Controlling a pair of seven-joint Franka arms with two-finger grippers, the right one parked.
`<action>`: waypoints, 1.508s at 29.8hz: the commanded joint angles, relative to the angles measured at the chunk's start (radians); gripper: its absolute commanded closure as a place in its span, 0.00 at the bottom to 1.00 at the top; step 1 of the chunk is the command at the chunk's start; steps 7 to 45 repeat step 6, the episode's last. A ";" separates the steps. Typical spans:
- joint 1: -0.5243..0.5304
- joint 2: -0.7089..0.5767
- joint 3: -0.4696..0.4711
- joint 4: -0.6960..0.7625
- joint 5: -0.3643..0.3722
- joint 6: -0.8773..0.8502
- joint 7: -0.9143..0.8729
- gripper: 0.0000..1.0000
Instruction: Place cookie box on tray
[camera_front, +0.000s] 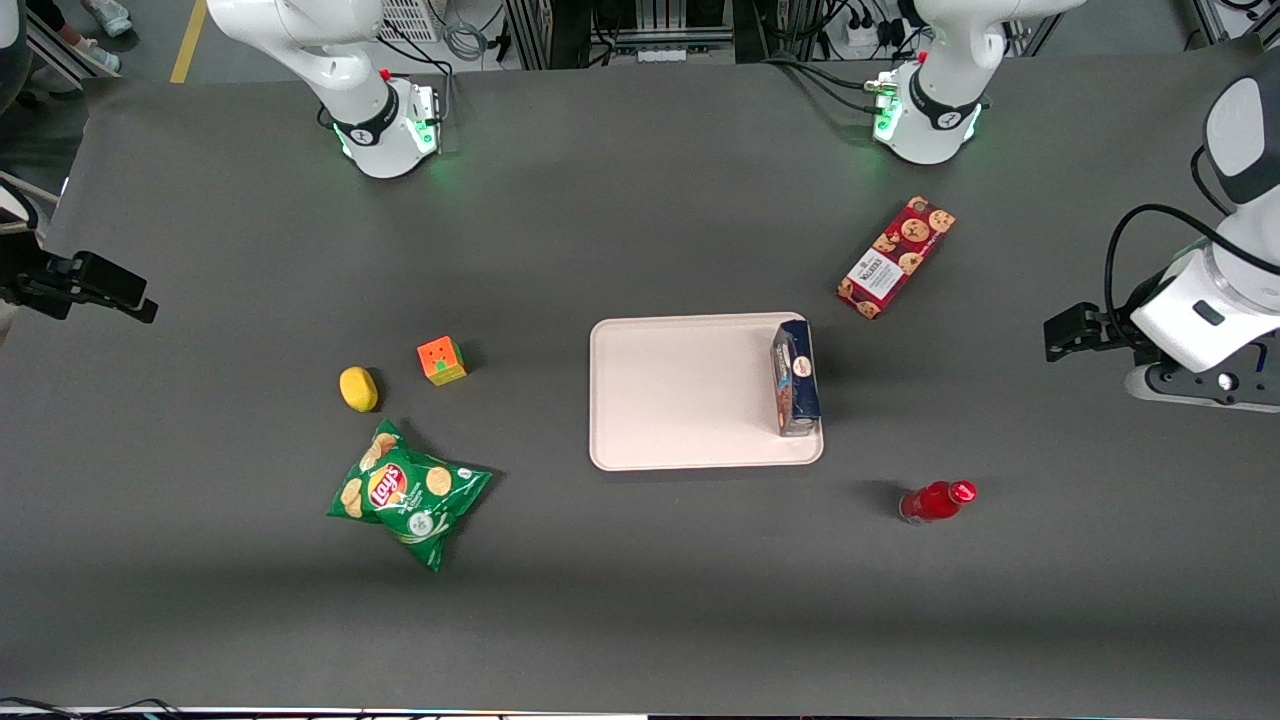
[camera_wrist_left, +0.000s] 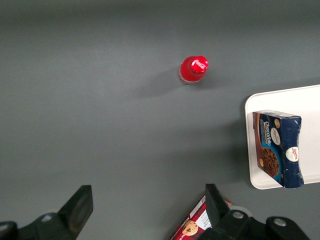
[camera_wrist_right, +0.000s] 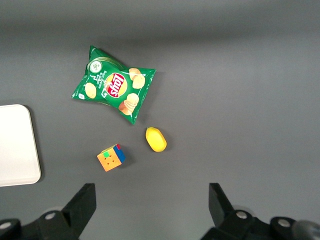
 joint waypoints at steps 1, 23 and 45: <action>-0.029 -0.054 0.032 -0.036 -0.008 -0.009 0.007 0.00; -0.029 -0.080 0.030 -0.037 -0.008 -0.041 0.002 0.00; -0.029 -0.080 0.030 -0.037 -0.008 -0.041 0.002 0.00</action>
